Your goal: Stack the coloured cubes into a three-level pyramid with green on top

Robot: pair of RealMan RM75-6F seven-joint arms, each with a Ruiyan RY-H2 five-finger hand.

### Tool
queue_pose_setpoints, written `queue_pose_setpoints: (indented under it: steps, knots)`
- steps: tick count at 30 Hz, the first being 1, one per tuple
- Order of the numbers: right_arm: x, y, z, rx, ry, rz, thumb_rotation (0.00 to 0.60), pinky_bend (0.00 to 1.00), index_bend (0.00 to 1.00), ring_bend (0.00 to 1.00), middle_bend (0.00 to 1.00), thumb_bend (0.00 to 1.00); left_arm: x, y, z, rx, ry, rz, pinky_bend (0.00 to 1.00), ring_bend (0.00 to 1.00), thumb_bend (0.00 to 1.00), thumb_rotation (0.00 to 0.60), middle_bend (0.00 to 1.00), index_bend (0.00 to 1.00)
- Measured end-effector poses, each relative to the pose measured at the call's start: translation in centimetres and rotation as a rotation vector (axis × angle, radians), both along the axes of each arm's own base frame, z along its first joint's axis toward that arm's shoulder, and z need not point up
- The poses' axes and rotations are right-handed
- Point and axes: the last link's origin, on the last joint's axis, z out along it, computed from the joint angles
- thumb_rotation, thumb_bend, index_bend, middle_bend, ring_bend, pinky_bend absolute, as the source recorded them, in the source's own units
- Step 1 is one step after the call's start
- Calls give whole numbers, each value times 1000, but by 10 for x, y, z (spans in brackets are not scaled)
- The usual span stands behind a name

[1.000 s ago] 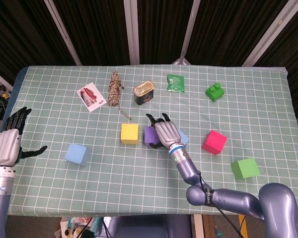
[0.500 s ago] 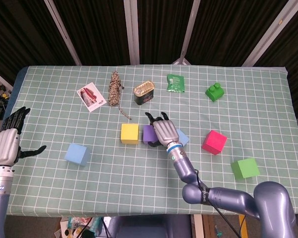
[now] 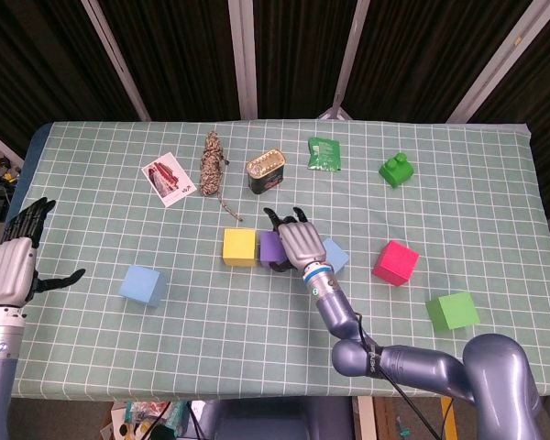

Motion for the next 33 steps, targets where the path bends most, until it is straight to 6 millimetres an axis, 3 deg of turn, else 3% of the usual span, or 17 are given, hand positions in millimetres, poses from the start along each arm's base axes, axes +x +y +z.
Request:
queue_pose_setpoints:
  steps: [33]
  knots:
    - [8,-3,-6,-10,-16,-21,600,0,0,246,385,251,-3,1,-1,-13,-6,12,20,0,142,600,0,0]
